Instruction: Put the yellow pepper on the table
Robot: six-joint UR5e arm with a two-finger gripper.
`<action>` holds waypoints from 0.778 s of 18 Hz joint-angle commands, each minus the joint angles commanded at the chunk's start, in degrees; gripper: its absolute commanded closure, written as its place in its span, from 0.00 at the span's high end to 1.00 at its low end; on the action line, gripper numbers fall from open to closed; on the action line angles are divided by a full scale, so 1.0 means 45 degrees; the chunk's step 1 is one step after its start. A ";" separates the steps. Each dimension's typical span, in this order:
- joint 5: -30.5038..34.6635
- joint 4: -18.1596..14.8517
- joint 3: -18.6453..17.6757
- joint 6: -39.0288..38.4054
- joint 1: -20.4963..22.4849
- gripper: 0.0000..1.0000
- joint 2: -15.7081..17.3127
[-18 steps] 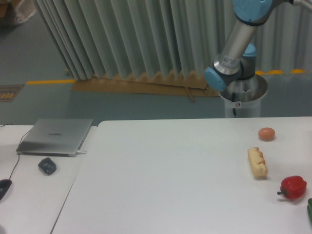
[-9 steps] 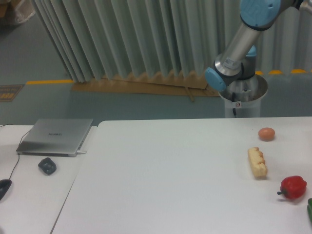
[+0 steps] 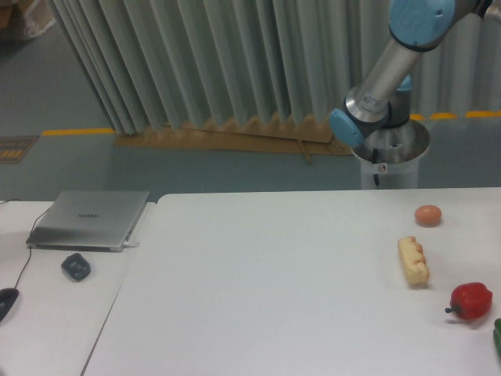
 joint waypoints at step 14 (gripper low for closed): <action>-0.1270 -0.5142 -0.0815 0.0349 -0.4510 0.49 0.1935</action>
